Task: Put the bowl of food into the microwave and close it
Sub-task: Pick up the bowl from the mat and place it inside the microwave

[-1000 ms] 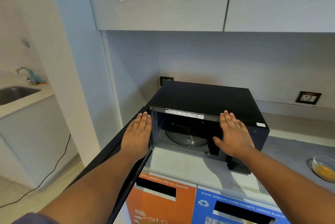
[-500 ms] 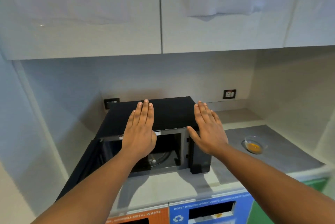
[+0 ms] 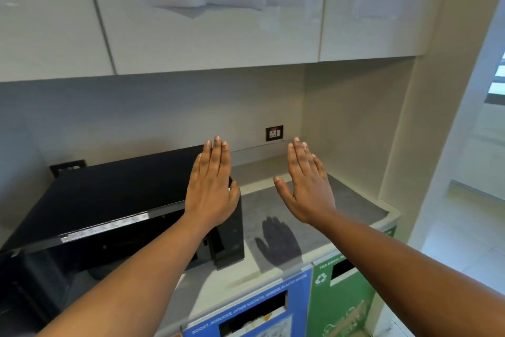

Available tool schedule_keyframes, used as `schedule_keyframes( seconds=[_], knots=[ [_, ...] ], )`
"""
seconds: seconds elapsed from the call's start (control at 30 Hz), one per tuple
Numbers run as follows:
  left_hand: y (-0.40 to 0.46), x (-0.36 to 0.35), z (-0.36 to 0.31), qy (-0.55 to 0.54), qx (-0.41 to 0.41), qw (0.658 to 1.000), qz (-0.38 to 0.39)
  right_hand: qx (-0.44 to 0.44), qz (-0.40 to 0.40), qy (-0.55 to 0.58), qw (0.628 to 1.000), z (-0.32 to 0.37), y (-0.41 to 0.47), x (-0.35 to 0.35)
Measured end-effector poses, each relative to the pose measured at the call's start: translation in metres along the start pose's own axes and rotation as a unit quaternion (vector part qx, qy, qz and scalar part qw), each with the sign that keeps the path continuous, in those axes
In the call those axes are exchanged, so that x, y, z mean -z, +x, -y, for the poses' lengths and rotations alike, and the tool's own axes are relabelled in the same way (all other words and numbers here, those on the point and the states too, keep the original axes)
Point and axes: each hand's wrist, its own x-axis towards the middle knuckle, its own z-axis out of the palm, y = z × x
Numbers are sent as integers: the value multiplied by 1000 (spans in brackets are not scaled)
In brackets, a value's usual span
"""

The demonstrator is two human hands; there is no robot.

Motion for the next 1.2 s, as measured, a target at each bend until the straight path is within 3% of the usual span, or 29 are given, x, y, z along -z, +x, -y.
schedule_keyframes(
  seconds=[0.2,0.4,0.47,0.6,0.73,0.9,1.07,1.2],
  knots=[
    [38,-83,-68,-112,5,993,31,-37,28,64,997,-98,-4,-24],
    [68,-179,-117,-268,117,954,66,-151,71,243,956,-181,-9,-79],
    [75,-211,-129,-339,183,918,95,-204,89,304,926,-202,-11,-103],
    [87,-267,-151,-491,312,799,150,-296,108,402,860,-238,-19,-155],
    [95,-319,-170,-577,398,697,152,-373,140,477,784,-267,-29,-201],
    [103,-352,-181,-617,432,635,173,-469,111,599,639,-282,-24,-236],
    [106,-380,-184,-638,459,591,182,-499,94,619,599,-292,-16,-268],
    [106,-391,-186,-646,493,557,170,-475,109,668,563,-294,-18,-276]
  ],
)
